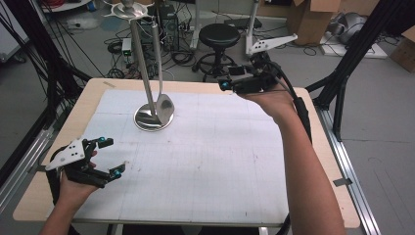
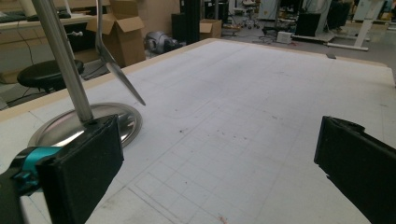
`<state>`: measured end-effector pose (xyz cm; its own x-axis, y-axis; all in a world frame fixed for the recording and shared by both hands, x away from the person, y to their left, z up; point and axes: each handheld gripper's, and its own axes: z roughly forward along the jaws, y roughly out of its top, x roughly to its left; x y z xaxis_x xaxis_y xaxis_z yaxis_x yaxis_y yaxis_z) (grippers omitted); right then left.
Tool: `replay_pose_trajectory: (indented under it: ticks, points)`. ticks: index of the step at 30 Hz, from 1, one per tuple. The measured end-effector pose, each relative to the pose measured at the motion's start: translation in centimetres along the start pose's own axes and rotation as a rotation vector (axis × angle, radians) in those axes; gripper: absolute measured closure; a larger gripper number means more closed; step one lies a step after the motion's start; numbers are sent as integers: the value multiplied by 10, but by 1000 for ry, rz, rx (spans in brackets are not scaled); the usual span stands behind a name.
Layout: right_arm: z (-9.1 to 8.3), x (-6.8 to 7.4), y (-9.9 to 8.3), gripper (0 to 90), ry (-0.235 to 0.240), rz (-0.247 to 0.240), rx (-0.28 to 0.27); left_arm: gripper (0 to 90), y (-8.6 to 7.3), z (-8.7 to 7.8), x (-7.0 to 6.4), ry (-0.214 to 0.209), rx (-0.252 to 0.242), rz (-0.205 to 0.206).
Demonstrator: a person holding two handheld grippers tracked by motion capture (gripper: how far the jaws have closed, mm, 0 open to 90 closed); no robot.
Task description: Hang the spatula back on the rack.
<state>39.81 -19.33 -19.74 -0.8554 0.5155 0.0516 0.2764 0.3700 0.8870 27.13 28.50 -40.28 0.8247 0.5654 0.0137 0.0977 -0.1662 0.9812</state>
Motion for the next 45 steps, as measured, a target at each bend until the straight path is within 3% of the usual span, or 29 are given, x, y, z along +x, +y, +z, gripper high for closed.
replay_pose_trajectory:
  ticks: [2, 5, 11, 17, 24, 34, 45]
  points:
    - [-2, 0, -6, 309, -1, 10, 16, 17, 0, 0, 0, -3, -2, 0]
    - [-8, 0, -16, 308, 6, 16, -7, 17, 0, 0, 0, -3, -5, 3]
    - [-20, -3, -40, 291, -22, 44, -27, 17, 0, 1, 1, 0, -6, 0]
    - [-27, 6, -67, 280, -33, 46, -43, 17, 0, 3, 1, -7, -9, -7]
    - [-34, 5, -96, 253, -50, 92, -69, 17, 0, 3, 1, -5, -11, -12]
    - [-32, 8, -127, 212, -61, 128, -102, 17, 0, 4, 1, -7, -9, -14]
    - [-25, 18, -175, 182, -78, 157, -108, 17, -1, 5, 1, -8, 3, -14]
